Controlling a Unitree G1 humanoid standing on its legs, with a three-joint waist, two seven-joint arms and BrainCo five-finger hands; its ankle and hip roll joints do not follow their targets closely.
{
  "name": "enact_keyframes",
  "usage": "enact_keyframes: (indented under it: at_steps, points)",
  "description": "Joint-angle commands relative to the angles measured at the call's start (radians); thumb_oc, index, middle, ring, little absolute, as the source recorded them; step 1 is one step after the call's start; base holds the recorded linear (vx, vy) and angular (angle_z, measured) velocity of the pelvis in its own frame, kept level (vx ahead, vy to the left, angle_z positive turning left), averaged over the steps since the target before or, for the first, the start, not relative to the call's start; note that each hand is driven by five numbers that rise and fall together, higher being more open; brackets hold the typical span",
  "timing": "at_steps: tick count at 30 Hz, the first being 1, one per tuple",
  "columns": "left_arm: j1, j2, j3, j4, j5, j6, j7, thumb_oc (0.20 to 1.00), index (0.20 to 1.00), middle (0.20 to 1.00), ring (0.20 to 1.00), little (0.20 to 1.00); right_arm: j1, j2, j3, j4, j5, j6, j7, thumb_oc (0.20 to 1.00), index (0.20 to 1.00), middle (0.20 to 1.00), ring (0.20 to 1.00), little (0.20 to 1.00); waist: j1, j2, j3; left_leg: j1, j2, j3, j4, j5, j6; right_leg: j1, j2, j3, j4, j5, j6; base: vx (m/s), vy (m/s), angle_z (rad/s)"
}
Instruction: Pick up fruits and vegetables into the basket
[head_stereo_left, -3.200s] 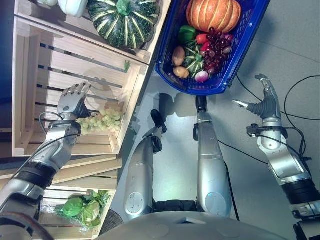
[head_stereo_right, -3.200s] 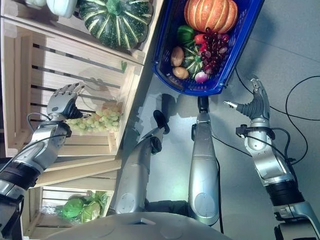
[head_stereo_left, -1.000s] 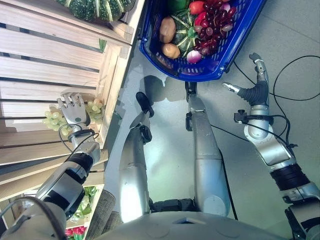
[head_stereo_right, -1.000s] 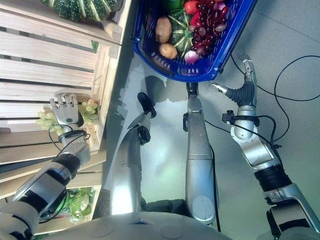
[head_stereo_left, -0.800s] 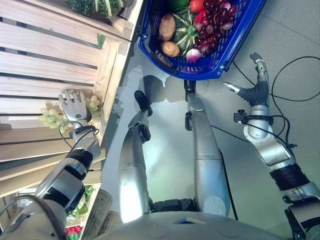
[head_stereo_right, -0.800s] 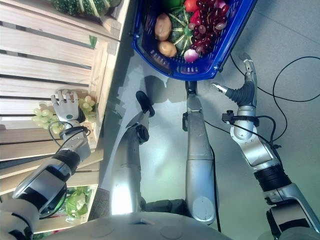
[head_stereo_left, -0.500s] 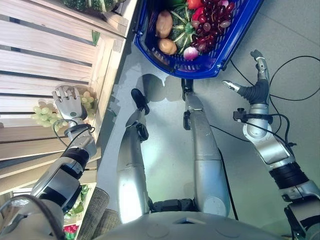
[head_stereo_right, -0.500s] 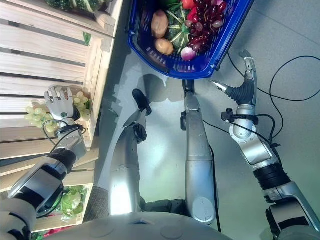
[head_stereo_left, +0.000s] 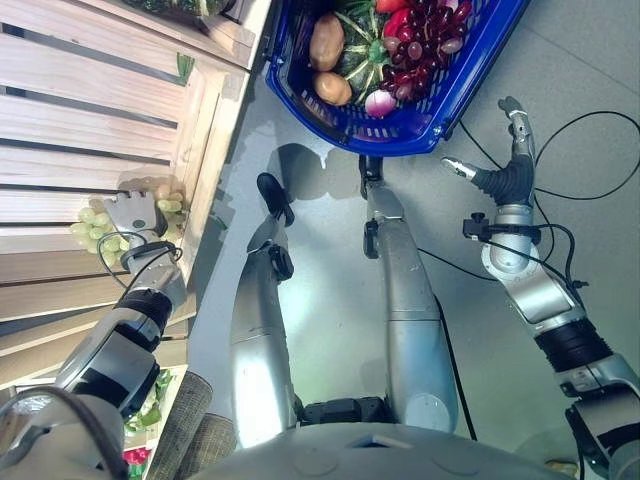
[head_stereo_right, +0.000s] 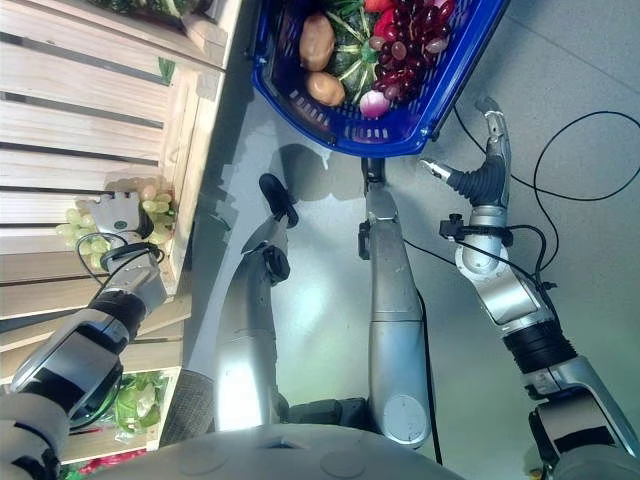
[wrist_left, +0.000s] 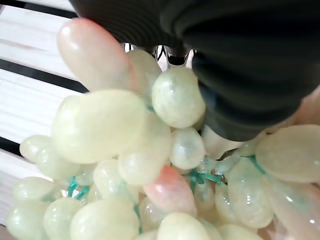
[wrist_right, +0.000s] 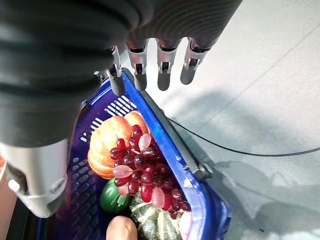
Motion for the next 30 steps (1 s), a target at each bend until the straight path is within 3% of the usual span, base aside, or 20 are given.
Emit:
enact_keyframes:
  at_steps: [1,6,10,13,14,18,22,24,30]
  points:
    - [0.036,-0.001,0.002,0.058,-0.059,-0.014,-0.018,0.2,0.2,0.2,0.2,0.2,0.018,0.024,0.011,-0.053,0.024,-0.052,-0.022,1.0,1.0,1.0,1.0,1.0,0.02,-0.04,-0.016,-0.021,-0.036,0.01,-0.026,0.049,-0.015,0.018,0.034,-0.02,0.114,-0.091,0.045,0.0,0.0,0.0]
    - [0.055,-0.005,0.03,0.038,-0.138,-0.044,0.043,0.2,0.2,0.2,0.2,0.2,0.031,0.026,0.005,-0.069,0.009,-0.047,-0.017,1.0,1.0,1.0,1.0,1.0,0.02,-0.035,-0.016,0.019,-0.038,0.014,-0.039,0.047,-0.014,0.055,0.032,-0.021,0.102,-0.095,0.044,0.0,0.0,0.0]
    - [0.082,-0.005,0.075,0.004,-0.226,-0.109,0.124,0.2,0.2,0.2,0.2,0.2,0.054,0.024,-0.006,-0.09,-0.006,-0.056,0.013,1.0,1.0,1.0,1.0,1.0,0.023,-0.032,-0.016,0.069,-0.043,0.015,-0.045,0.045,-0.013,0.103,0.034,-0.022,0.095,-0.1,0.043,0.01,0.028,0.02]
    - [0.097,0.0,0.125,-0.021,-0.308,-0.194,0.168,0.2,0.2,0.2,0.2,0.2,0.065,0.016,-0.014,-0.107,-0.006,-0.076,0.063,1.0,1.0,1.0,1.0,1.0,0.027,-0.032,-0.016,0.107,-0.046,0.019,-0.055,0.045,-0.011,0.139,0.032,-0.028,0.087,-0.105,0.043,0.01,0.023,0.01]
    - [0.113,-0.001,0.177,-0.054,-0.375,-0.289,0.196,0.2,0.2,0.2,0.2,0.2,0.075,0.014,-0.017,-0.127,-0.003,-0.098,0.126,1.0,1.0,1.0,1.0,1.0,0.033,-0.031,-0.016,0.133,-0.049,0.02,-0.058,0.045,-0.01,0.165,0.029,-0.034,0.083,-0.107,0.043,0.0,0.0,0.0]
    - [0.137,0.004,0.27,-0.126,-0.436,-0.456,0.19,0.2,0.2,0.2,0.2,0.2,0.084,0.01,-0.023,-0.172,0.024,-0.102,0.223,1.0,1.0,1.0,1.0,1.0,0.045,-0.03,-0.016,0.185,-0.055,0.019,-0.063,0.041,-0.009,0.215,0.023,-0.045,0.079,-0.115,0.041,0.02,0.025,0.05]
    - [0.165,0.038,0.371,-0.293,-0.519,-0.636,0.173,0.2,0.2,0.2,0.2,0.2,0.08,0.019,-0.02,-0.238,0.1,-0.101,0.404,1.0,1.0,1.0,1.0,1.0,0.066,-0.034,-0.016,0.278,-0.067,0.018,-0.071,0.03,-0.004,0.313,0.009,-0.067,0.065,-0.124,0.036,0.01,0.024,0.08]
    - [0.166,0.059,0.407,-0.379,-0.55,-0.663,0.147,0.2,0.2,0.2,0.2,0.2,0.057,0.022,-0.025,-0.263,0.156,-0.085,0.463,1.0,1.0,1.0,1.0,1.0,0.078,-0.033,-0.016,0.296,-0.067,0.022,-0.087,0.056,0.006,0.335,0.005,-0.083,0.046,-0.099,0.024,-0.06,0.005,0.04]
    - [0.168,0.08,0.469,-0.581,-0.626,-0.712,0.069,0.2,0.2,0.2,0.2,0.2,-0.015,0.089,-0.004,-0.324,0.285,-0.011,0.632,1.0,1.0,1.0,1.0,1.0,0.106,-0.044,-0.016,0.405,-0.076,0.009,-0.102,0.045,0.017,0.451,-0.001,-0.102,0.032,-0.113,0.016,0.0,-0.013,0.05]
